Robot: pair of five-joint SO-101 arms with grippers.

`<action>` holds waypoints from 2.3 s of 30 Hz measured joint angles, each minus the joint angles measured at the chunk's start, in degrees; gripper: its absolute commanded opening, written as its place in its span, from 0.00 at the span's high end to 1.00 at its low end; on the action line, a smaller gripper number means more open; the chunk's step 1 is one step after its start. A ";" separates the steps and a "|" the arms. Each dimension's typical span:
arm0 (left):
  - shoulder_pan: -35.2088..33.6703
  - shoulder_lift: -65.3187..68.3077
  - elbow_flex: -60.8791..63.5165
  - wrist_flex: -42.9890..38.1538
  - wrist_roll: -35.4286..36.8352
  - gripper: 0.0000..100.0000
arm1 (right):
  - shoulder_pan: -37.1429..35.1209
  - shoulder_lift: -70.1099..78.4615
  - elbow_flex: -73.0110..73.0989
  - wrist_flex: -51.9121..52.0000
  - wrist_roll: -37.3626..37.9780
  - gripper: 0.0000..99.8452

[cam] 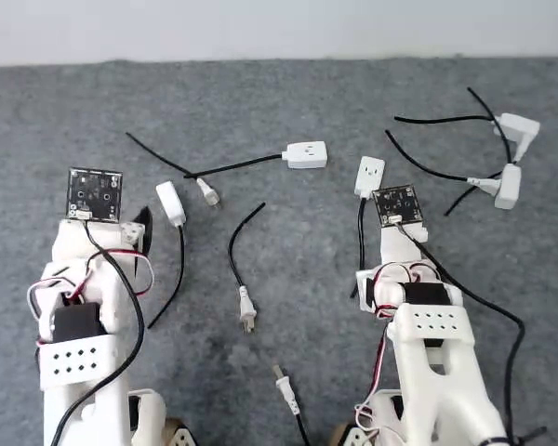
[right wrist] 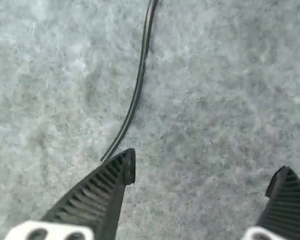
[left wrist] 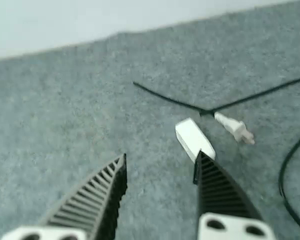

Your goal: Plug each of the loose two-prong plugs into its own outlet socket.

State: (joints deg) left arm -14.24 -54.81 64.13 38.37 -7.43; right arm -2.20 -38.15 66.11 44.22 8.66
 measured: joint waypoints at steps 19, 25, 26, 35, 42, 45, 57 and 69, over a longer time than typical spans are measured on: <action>2.55 33.49 -5.98 -12.84 1.58 0.78 | -0.09 0.00 0.00 0.00 0.00 0.61; -1.67 41.58 -10.81 -12.84 5.98 0.78 | -0.09 0.00 0.44 -1.58 0.00 0.61; -2.29 41.67 -10.99 -12.84 6.15 0.78 | -0.09 0.00 1.14 -2.55 0.00 0.61; -4.13 41.93 -11.08 -14.95 6.68 0.78 | -0.18 0.00 7.74 -15.12 0.00 0.61; -4.22 42.02 -11.08 -14.95 6.77 0.78 | -8.88 0.00 2.20 -7.82 -0.18 0.62; -4.22 42.02 -11.08 -15.38 6.77 0.78 | -17.23 0.00 -4.92 0.62 -7.56 0.62; -4.22 42.02 -11.08 -15.74 6.77 0.78 | -44.04 0.00 -16.18 8.97 -28.75 0.61; -4.22 42.02 -11.08 -15.74 6.77 0.78 | -44.57 1.23 -0.88 -16.79 -31.91 0.62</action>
State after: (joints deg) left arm -18.46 -12.79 53.05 22.64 -0.66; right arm -46.77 -36.92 65.23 27.43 -23.25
